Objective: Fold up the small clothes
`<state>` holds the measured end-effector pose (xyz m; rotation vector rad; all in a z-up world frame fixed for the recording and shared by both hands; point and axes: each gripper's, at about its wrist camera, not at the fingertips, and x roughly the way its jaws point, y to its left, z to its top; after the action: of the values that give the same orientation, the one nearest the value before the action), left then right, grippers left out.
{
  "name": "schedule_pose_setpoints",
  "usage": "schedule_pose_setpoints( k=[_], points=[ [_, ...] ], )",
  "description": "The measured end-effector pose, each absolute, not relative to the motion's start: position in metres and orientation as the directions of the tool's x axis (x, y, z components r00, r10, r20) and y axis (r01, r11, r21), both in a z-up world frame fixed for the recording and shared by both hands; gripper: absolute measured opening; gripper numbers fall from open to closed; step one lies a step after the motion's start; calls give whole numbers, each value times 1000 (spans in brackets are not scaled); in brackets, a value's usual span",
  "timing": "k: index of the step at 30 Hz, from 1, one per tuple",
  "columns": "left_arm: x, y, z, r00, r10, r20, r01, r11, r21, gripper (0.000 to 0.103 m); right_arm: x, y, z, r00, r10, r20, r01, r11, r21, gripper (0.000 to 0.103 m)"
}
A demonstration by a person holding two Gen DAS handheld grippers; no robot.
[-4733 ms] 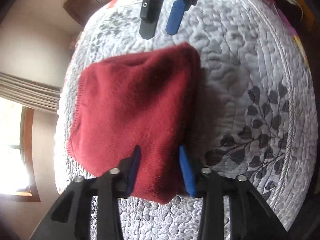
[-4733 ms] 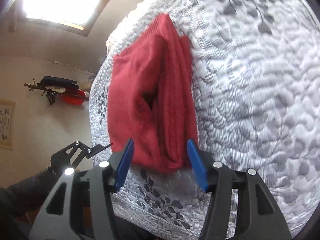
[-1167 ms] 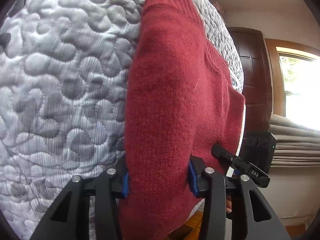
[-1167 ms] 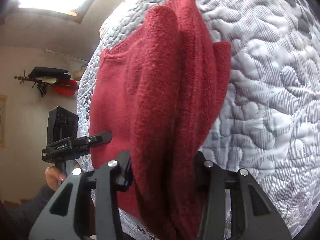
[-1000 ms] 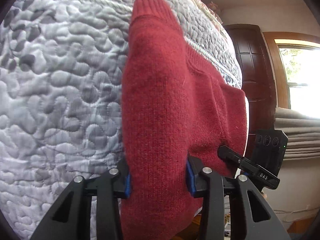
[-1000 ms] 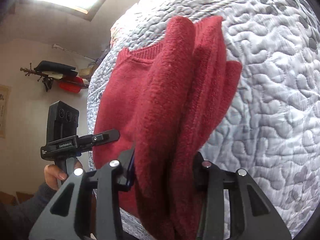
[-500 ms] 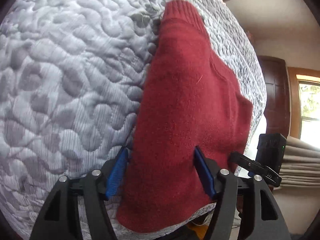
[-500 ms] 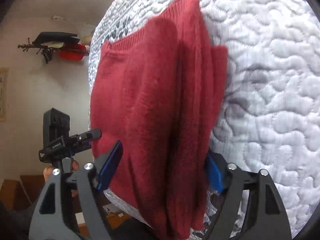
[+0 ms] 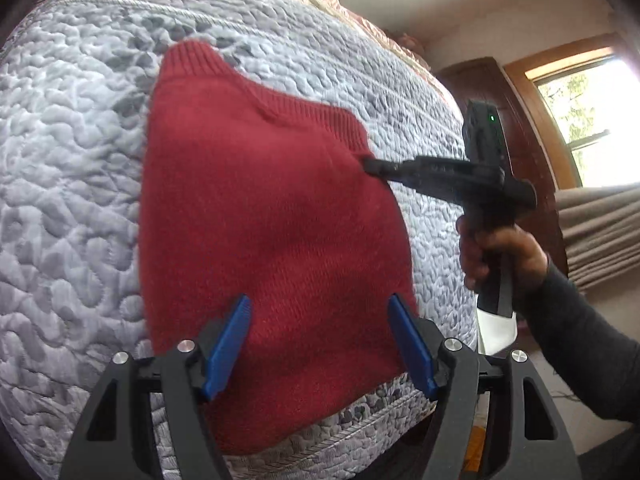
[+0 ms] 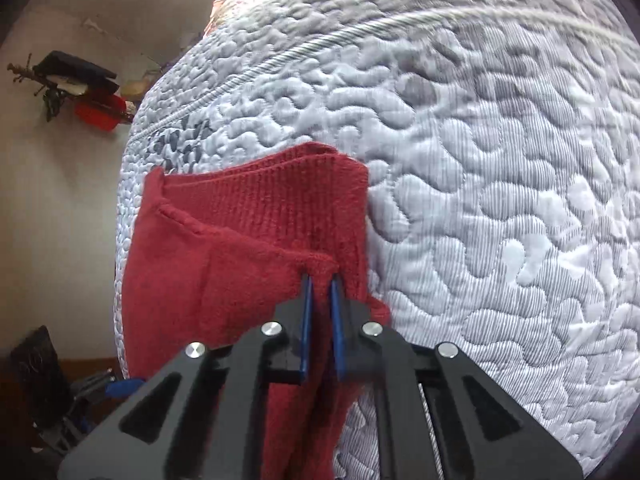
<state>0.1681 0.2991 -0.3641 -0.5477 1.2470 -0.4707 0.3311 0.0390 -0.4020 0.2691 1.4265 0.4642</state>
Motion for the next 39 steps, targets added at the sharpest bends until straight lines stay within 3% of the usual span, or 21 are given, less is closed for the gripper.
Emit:
schedule_pose_setpoints(
  k=[3,5,8,11,13,15,17,19,20,24,28,31,33,36,38,39],
  points=[
    [167,295,-369,242,-602,-761,39,789,-613,71,324,24,-406,70,528,-846,-90,848,522,15],
    [165,301,-358,250,-617,-746,29,775,-631,71,315,15,-381,114,541,-833,-100,841,532,28],
    [155,306,-336,276,-628,-728,63,768,-638,75,284,17,-341,120,578,-807,-173,812,557,28],
    [150,305,-341,257,-615,-745,54,779,-625,80,240,39,-335,25,592,-805,-267,780,565,28],
    [150,304,-358,227,-605,-764,22,787,-617,80,221,53,-356,-20,544,-839,-282,802,527,26],
    [149,303,-371,211,-601,-771,0,789,-615,80,215,56,-383,-23,479,-877,-275,841,467,8],
    [151,297,-377,199,-606,-770,5,786,-618,82,214,49,-394,-8,475,-880,-250,851,462,3],
    [149,291,-372,189,-585,-789,21,805,-593,84,211,43,-381,13,473,-881,-232,858,458,2],
    [148,290,-368,189,-581,-792,25,809,-588,85,206,43,-367,34,460,-887,-255,862,437,9],
    [126,299,-341,255,-560,-788,29,819,-573,99,180,44,-330,58,494,-868,-293,839,458,14],
    [111,306,-358,223,-470,-854,-19,874,-486,99,160,60,-359,-6,474,-881,-295,840,455,15],
    [106,312,-392,163,-490,-856,-116,852,-510,99,161,54,-389,-5,442,-897,-206,878,433,5],
    [102,317,-406,146,-488,-861,-185,841,-508,99,159,49,-390,5,447,-894,-172,882,440,6],
    [90,320,-398,143,-478,-867,-222,838,-498,99,145,50,-353,49,430,-902,-223,885,410,28],
    [76,318,-369,155,-434,-888,-187,869,-458,99,129,54,-317,89,365,-927,-262,906,331,71],
    [67,316,-348,167,-401,-901,-170,888,-427,99,118,57,-296,106,317,-942,-273,921,279,78]
  ],
)
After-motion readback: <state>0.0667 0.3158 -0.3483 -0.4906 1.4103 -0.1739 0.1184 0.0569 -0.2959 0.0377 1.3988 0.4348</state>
